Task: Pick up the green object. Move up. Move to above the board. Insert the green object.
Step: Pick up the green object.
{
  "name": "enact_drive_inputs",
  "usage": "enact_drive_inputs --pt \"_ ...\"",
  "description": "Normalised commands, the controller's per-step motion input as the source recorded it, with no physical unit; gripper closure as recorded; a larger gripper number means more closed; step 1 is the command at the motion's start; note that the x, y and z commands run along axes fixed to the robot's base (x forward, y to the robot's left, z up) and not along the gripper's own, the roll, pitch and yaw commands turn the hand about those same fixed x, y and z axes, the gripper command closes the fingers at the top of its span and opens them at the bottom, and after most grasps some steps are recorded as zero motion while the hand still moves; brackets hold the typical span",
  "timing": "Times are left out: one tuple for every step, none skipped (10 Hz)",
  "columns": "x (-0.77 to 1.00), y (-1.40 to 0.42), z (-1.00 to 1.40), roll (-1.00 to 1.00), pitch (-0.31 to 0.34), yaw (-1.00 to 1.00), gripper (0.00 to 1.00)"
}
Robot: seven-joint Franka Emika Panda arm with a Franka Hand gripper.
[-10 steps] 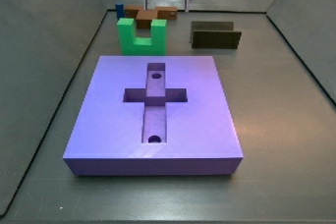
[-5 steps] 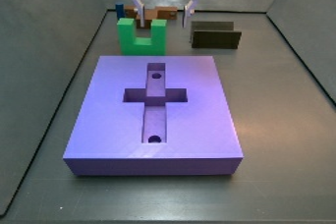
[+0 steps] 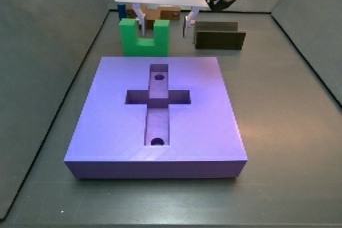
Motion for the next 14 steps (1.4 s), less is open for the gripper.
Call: enact_drive_inputs --pt "0.0 0.0 0.0 0.0 0.0 0.0 0.0" --pt "0.0 0.0 0.0 0.0 0.0 0.0 1.0" --pt "0.0 0.0 0.0 0.0 0.0 0.0 1.0" --pt "0.0 0.0 0.0 0.0 0.0 0.0 1.0" --pt "0.0 0.0 0.0 0.0 0.0 0.0 1.0" --pt "0.0 0.0 0.0 0.0 0.0 0.0 1.0" --pt "0.0 0.0 0.0 0.0 0.0 0.0 1.0" --pt "0.0 0.0 0.0 0.0 0.0 0.0 1.0" --pt "0.0 0.0 0.0 0.0 0.0 0.0 1.0" --pt "0.0 0.0 0.0 0.0 0.0 0.0 1.0" --pt "0.0 0.0 0.0 0.0 0.0 0.0 1.0" --pt "0.0 0.0 0.0 0.0 0.0 0.0 1.0" --pt "0.0 0.0 0.0 0.0 0.0 0.0 1.0" --pt "0.0 0.0 0.0 0.0 0.0 0.0 1.0"
